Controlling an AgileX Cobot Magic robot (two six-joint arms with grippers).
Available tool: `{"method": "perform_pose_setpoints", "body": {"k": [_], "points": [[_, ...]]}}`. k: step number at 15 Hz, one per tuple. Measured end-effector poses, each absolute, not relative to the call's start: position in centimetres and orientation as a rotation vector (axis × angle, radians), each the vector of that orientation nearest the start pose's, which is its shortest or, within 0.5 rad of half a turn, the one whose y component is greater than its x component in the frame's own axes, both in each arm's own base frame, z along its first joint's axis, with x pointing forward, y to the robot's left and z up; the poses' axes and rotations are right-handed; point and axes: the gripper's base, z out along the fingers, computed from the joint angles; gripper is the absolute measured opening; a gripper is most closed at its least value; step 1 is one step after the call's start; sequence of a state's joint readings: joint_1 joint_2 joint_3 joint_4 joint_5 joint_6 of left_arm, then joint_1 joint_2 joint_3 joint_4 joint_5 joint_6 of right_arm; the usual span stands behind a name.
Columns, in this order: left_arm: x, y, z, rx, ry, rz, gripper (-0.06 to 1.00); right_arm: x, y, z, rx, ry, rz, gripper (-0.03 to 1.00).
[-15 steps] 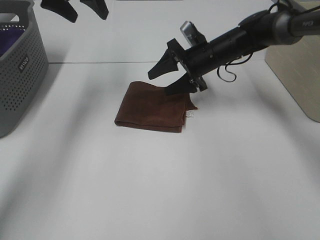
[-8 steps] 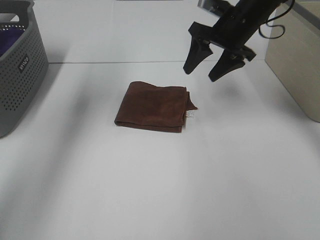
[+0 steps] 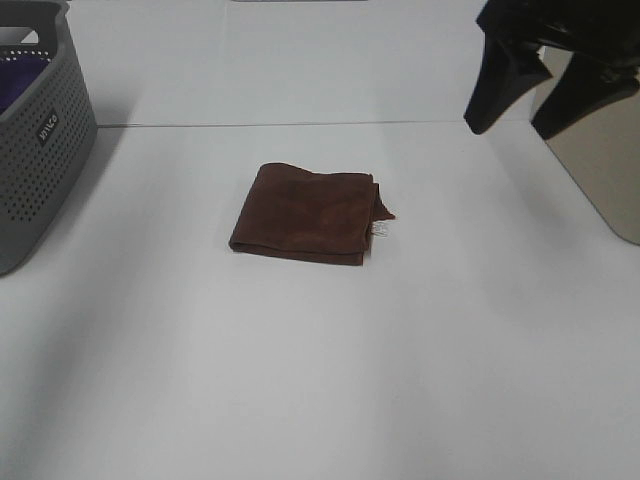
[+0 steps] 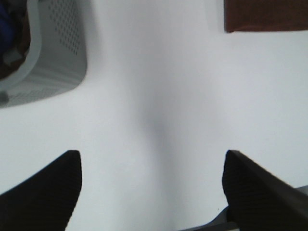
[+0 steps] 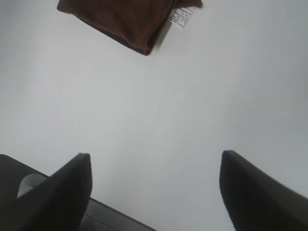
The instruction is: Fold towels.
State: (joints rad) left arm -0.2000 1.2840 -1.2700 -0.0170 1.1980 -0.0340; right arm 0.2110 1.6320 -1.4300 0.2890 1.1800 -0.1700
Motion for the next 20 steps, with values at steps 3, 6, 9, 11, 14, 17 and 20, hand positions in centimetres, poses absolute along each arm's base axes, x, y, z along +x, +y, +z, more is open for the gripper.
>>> {"method": "perform_pose_setpoints", "body": {"k": [3, 6, 9, 11, 14, 17, 20], "points": [[17.5, -3.5, 34.6, 0.212, 2.665, -0.077, 0.76, 26.2, 7.7, 31.4, -0.418, 2.777, 0.355, 0.7], [11.8, -2.3, 32.2, 0.208, 2.621, -0.077, 0.76, 20.2, 6.1, 29.5, -0.396, 2.79, 0.318, 0.7], [6.4, -1.2, 30.3, 0.21, 2.501, -0.087, 0.76, 13.8, 4.5, 26.8, -0.384, 2.776, 0.272, 0.7], [4.2, -0.8, 29.1, 0.257, 2.431, -0.084, 0.76, 10.7, 3.5, 25.9, -0.39, 2.72, 0.23, 0.7], [2.2, -0.9, 28.0, 0.354, 2.335, -0.122, 0.76, 7.4, 2.7, 26.1, -0.4, 2.566, 0.203, 0.7], [2.0, -1.4, 28.2, 0.447, 2.265, -0.16, 0.76, 5.4, 2.2, 27.0, -0.447, 2.411, 0.184, 0.7], [2.5, -1.9, 27.8, 0.51, 2.196, -0.181, 0.76, 4.0, 1.9, 27.5, -0.453, 2.312, 0.177, 0.7]]}}
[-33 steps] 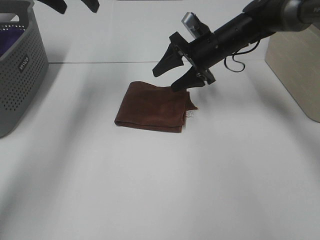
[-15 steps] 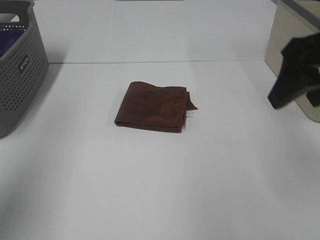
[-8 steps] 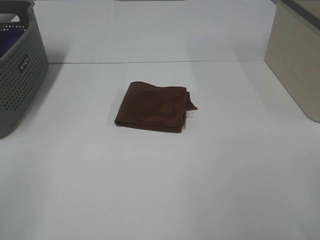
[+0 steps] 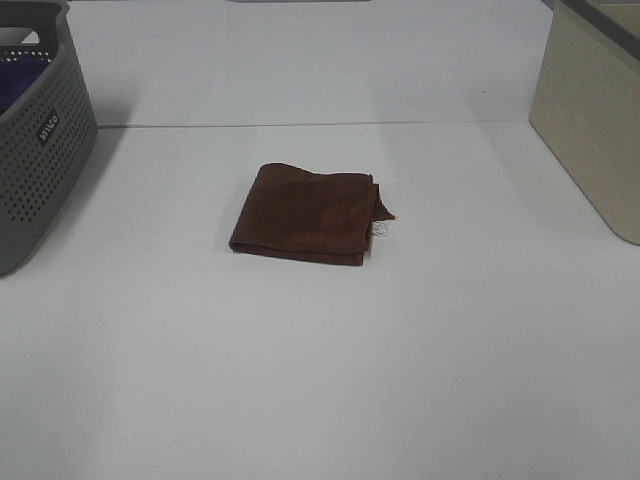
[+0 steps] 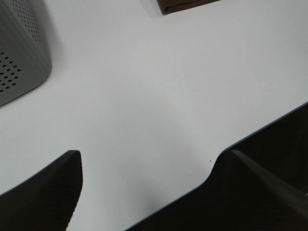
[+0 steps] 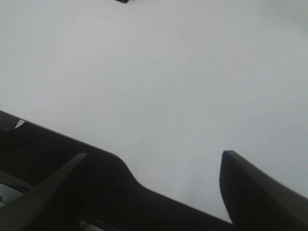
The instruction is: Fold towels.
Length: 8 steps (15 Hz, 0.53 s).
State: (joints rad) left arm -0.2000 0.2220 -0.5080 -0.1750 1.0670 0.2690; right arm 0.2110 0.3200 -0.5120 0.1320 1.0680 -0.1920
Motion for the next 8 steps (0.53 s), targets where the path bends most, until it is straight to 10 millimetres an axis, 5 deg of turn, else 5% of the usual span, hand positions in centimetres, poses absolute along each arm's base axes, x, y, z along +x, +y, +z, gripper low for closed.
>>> {"method": "perform_pose_setpoints", "body": {"k": [8], "points": [[2.5, -1.92, 27.8, 0.51, 2.19, -0.18, 0.76, 3.89, 1.91, 27.5, -0.452, 2.306, 0.176, 0.7]]}}
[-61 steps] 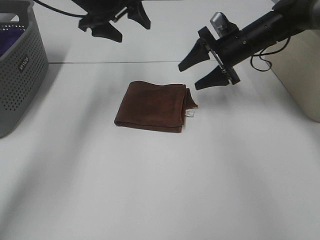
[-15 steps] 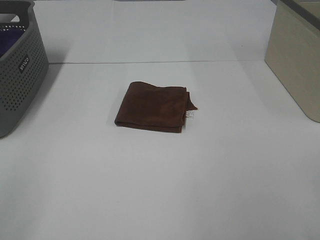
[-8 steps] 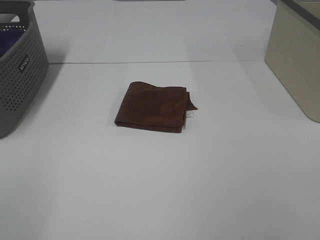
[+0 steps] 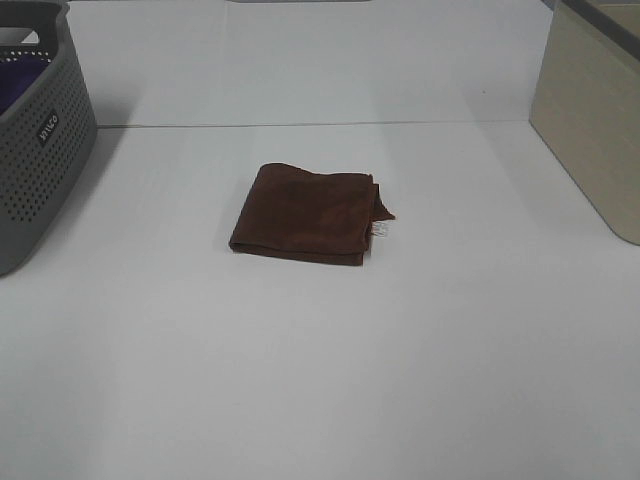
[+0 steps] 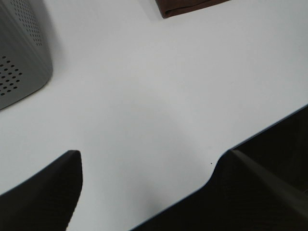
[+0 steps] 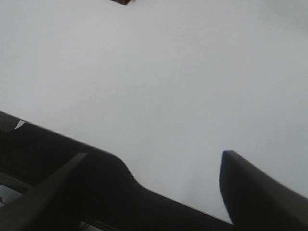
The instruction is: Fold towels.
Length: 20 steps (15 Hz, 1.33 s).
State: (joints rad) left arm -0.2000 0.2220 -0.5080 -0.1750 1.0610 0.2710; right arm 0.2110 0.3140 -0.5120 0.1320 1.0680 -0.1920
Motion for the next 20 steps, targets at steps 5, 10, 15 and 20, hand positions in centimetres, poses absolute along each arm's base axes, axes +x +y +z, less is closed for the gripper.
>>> {"method": "perform_pose_setpoints", "body": {"k": [5, 10, 15, 20], "points": [[2.5, -1.9, 27.8, 0.51, 2.189, -0.18, 0.76, 3.9, 1.9, 27.5, -0.452, 2.306, 0.176, 0.7], [2.5, -1.9, 27.8, 0.51, 2.189, -0.18, 0.76, 3.9, 1.9, 27.5, -0.452, 2.306, 0.176, 0.7], [2.4, -1.7, 27.9, 0.42, 2.19, -0.138, 0.76, 3.4, 1.8, 27.6, -0.449, 2.275, 0.176, 0.7], [-0.4, -1.4, 28.1, 0.314, 2.012, -0.06, 0.76, 0.4, 1.2, 28.1, -0.361, 2.086, 0.148, 0.7]]}}
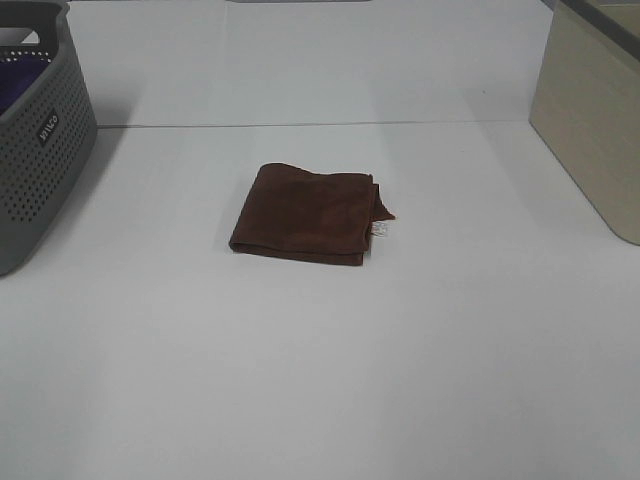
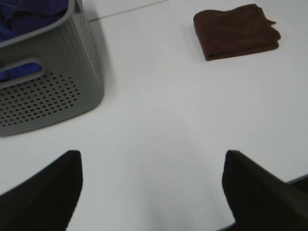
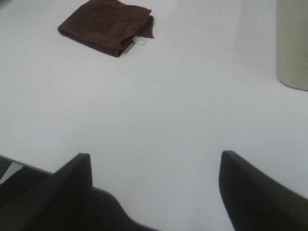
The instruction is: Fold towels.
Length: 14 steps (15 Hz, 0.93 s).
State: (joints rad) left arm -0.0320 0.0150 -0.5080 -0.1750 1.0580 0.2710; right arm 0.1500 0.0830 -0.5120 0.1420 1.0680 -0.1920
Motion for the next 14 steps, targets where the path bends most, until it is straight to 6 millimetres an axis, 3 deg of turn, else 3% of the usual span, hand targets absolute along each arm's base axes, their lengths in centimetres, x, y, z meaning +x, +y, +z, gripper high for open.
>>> {"method": "perform_pose_setpoints", "body": {"k": [5, 9, 14], "points": [[-0.8, -1.3, 28.1, 0.344, 1.989, -0.077, 0.76, 0.4, 1.2, 28.1, -0.201, 2.094, 0.063, 0.7], [-0.8, -1.3, 28.1, 0.331, 1.991, -0.068, 0.76, -0.7, 1.2, 28.1, -0.197, 2.021, 0.06, 0.7], [-0.8, -1.3, 28.1, 0.331, 1.991, -0.068, 0.76, -0.8, 1.2, 28.0, -0.196, 2.019, 0.06, 0.7]]}}
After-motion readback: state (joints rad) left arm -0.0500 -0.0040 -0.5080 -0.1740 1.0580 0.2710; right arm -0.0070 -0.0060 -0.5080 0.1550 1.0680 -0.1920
